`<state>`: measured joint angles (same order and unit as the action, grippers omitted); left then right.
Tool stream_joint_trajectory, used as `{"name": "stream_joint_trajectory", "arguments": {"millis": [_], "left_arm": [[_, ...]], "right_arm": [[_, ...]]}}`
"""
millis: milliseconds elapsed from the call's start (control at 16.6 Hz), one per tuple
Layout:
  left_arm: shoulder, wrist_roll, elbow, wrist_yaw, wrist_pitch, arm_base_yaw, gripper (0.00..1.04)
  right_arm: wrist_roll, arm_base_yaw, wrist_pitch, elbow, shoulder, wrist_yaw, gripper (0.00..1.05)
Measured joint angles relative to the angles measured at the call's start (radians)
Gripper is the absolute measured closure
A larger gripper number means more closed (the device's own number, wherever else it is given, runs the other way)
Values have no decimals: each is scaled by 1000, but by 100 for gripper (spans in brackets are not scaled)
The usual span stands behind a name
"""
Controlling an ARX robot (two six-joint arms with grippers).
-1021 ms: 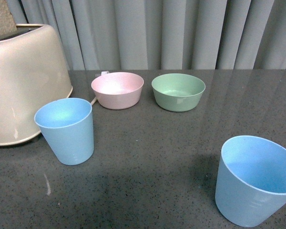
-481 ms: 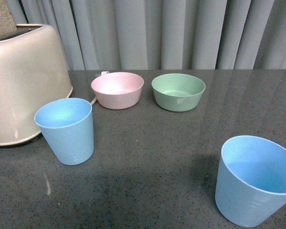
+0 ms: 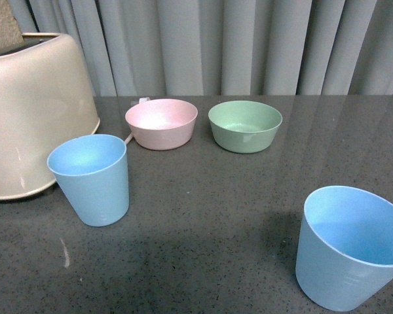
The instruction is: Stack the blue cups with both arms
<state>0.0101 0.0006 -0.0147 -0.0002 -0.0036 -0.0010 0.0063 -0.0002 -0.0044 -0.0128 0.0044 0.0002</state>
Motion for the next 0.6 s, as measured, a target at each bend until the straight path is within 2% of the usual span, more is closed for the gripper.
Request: {"name": "stream_joint_trajectory", "arguments": {"millis": [120,180,240,300,360,481,541,601], "left_arm": [[1,-5,0,-9,-5,-2,7],[35,-72,-14,-163,-53,-80,7],[101,-155,-42,-320,-34,-196,7],[128,-178,-72,-418,-1,-275,7],[137,-178,-105,-472,29,-317,7],[172,-151,-156,-470,54,-365,7],[195,-122,-167,-431,69,-356,7],[275,-89,-198,-353,148,-294,7]], "right_arm": [[0,0,0,0,0,0,7],[0,0,0,0,0,0,7],[0,0,0,0,0,0,7],[0,0,0,0,0,0,7],[0,0,0,0,0,0,7],[0,0,0,0,0,0,7],[0,0,0,0,0,0,7],[0,0,0,0,0,0,7]]}}
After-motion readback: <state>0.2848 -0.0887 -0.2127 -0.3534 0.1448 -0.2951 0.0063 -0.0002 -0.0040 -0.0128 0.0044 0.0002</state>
